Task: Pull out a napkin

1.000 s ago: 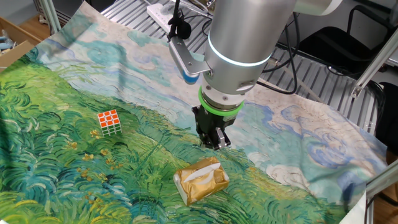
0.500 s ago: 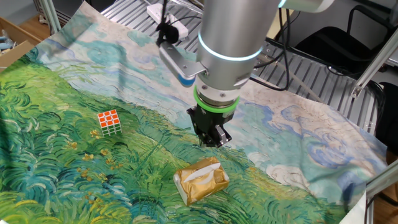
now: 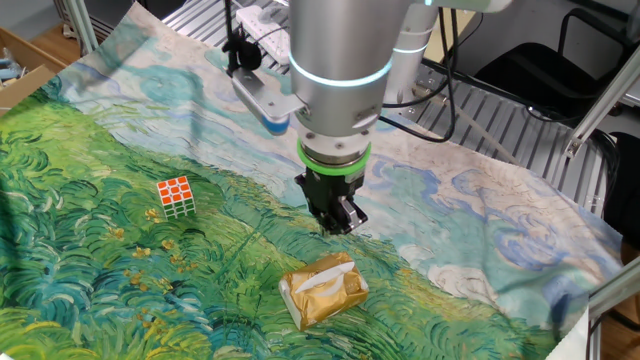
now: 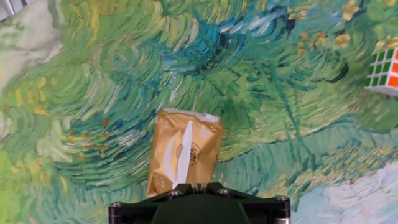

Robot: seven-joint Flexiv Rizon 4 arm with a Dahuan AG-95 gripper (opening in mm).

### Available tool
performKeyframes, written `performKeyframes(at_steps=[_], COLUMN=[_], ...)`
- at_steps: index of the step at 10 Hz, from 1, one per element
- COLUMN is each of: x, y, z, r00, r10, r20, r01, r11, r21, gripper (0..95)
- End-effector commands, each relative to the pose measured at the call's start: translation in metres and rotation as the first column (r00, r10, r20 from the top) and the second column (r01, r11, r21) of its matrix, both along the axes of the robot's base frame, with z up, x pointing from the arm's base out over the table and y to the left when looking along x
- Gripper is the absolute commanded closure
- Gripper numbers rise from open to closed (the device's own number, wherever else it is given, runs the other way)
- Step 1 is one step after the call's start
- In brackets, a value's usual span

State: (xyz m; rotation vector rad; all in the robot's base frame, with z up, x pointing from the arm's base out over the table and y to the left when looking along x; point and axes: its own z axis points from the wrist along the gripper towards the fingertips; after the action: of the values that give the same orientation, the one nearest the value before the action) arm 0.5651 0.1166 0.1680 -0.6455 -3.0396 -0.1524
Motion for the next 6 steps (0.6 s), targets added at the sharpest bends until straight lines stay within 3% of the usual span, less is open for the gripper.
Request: performKeyframes(at_steps=[1,6], x=[-0.0003,0.0002], y=[0.0005,0.0031], z=[-0.0004,0.0003], r00=[1.000,0.999], r10=[-0.027,-0.051], r20=[0.003,0.006], r01=[0.027,0.051], r11=[1.000,0.999], r21=[0.003,0.006], gripper=[95.0,95.0])
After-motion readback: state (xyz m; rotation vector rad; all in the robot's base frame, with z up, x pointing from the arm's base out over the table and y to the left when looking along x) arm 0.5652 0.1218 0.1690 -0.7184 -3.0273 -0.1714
